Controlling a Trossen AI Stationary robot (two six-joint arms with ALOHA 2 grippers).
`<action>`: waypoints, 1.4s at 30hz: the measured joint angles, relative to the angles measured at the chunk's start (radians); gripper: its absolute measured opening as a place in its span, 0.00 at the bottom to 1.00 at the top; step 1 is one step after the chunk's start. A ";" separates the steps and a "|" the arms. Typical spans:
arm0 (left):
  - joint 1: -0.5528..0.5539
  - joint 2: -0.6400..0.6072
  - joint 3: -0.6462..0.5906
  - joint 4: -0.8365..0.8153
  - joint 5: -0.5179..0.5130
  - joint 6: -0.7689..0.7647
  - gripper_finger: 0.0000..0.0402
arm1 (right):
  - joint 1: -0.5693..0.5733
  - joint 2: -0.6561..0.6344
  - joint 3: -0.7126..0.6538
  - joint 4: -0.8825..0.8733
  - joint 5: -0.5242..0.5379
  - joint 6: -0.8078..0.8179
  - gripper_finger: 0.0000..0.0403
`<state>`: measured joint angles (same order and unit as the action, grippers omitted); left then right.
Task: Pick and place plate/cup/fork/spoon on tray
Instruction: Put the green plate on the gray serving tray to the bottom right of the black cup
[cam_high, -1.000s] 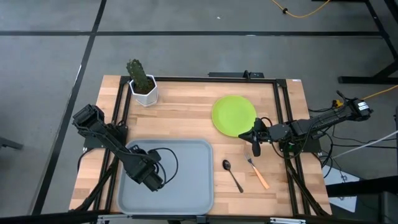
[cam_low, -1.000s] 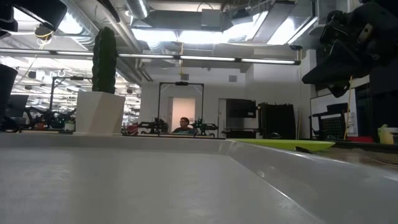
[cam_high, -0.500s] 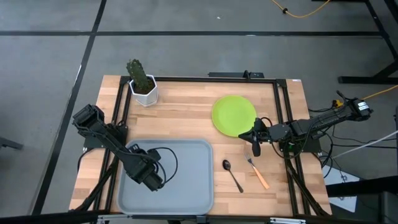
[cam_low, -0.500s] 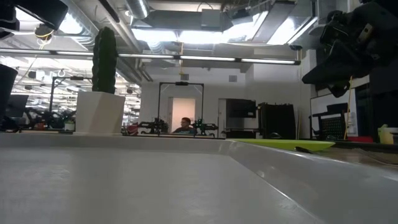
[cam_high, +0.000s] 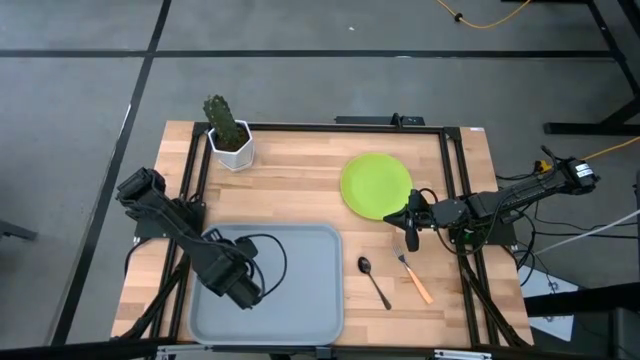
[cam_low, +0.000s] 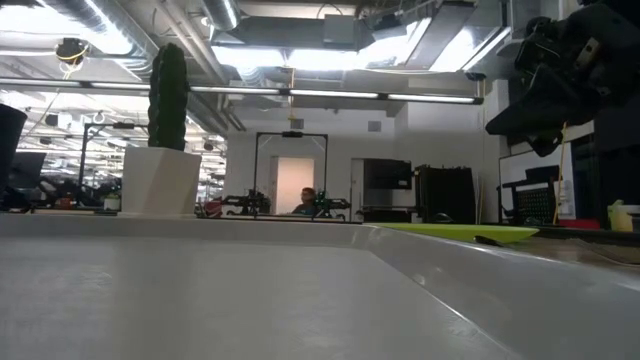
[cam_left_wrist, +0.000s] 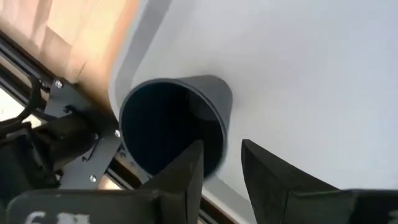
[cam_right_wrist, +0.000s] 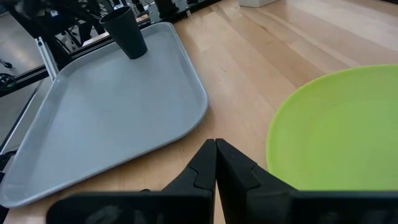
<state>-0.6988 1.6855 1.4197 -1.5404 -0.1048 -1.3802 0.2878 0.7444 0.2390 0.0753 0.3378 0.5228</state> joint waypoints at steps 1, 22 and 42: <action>0.000 0.000 0.021 -0.017 -0.007 0.000 0.25 | 0.000 0.000 0.000 0.000 0.000 0.000 0.03; -0.018 0.022 -0.064 0.312 -0.118 0.098 0.25 | 0.000 0.000 0.000 -0.078 0.000 0.063 0.03; -0.031 0.022 -0.182 0.174 -0.080 0.021 0.25 | 0.000 0.000 0.000 -0.141 0.001 0.129 0.03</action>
<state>-0.7300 1.7079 1.2377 -1.3662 -0.1846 -1.3594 0.2874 0.7441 0.2386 -0.0658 0.3386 0.6521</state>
